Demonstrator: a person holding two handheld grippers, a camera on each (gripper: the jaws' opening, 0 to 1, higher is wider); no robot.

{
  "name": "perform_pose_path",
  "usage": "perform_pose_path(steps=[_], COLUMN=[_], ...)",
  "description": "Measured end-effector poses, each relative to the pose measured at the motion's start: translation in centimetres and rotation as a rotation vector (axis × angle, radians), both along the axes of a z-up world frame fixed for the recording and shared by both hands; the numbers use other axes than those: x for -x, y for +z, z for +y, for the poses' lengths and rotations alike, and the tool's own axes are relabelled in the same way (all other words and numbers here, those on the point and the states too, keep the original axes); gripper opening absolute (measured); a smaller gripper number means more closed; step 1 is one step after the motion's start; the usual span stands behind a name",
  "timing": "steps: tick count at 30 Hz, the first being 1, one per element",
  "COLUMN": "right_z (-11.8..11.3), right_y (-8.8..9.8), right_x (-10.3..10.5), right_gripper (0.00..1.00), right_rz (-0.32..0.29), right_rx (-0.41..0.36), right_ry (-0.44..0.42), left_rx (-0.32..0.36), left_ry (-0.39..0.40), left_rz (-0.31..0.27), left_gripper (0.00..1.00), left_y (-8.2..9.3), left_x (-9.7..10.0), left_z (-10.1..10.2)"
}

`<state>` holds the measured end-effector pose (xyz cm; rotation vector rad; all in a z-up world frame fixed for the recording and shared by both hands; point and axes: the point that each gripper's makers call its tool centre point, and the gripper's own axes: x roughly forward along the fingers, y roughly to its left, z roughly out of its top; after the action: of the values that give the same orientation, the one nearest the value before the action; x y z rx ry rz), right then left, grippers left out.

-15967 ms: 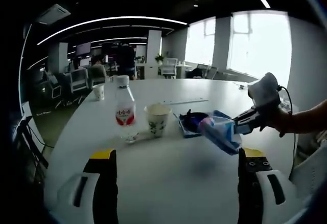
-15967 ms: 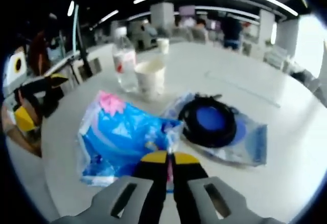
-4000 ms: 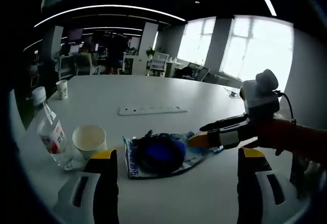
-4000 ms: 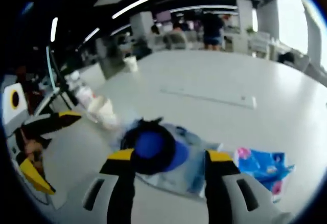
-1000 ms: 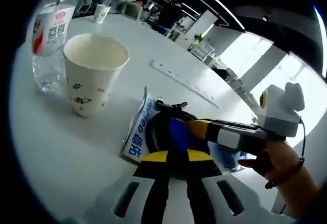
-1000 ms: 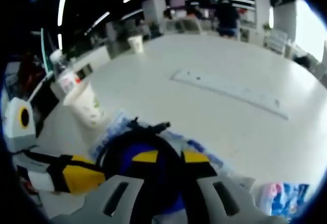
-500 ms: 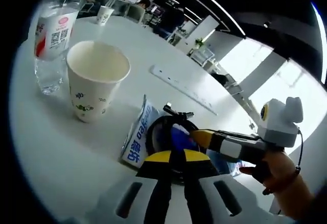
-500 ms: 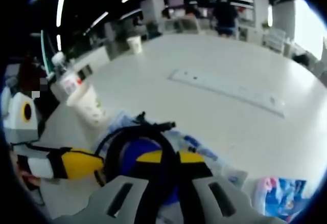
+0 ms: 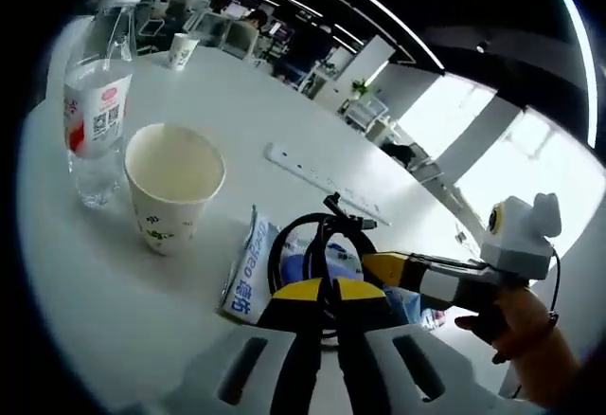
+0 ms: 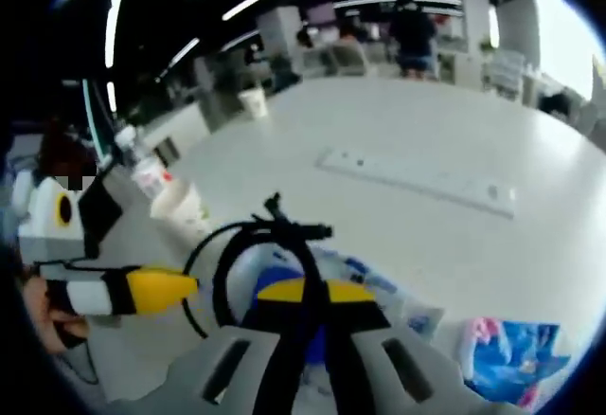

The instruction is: Arrange the tabletop items into an orderly group along one side of the table until the central work area is clear of visible clutter.

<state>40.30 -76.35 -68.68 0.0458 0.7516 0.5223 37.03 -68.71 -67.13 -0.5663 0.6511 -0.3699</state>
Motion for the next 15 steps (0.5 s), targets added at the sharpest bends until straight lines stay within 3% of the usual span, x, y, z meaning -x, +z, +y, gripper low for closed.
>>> perform_pose_path(steps=[10, 15], right_z=[-0.7, -1.3], right_y=[2.8, 3.7], right_x=[1.6, 2.6], right_gripper=[0.01, 0.01], right_rz=[-0.01, -0.003], right_rx=[-0.048, -0.058], right_ry=[-0.029, -0.056], left_rx=[-0.011, 0.015], left_ry=[-0.033, -0.057], left_rz=[-0.028, -0.025], left_gripper=[0.02, 0.02], left_y=[2.1, 2.9], left_x=[0.8, 1.5], left_z=[-0.2, -0.7])
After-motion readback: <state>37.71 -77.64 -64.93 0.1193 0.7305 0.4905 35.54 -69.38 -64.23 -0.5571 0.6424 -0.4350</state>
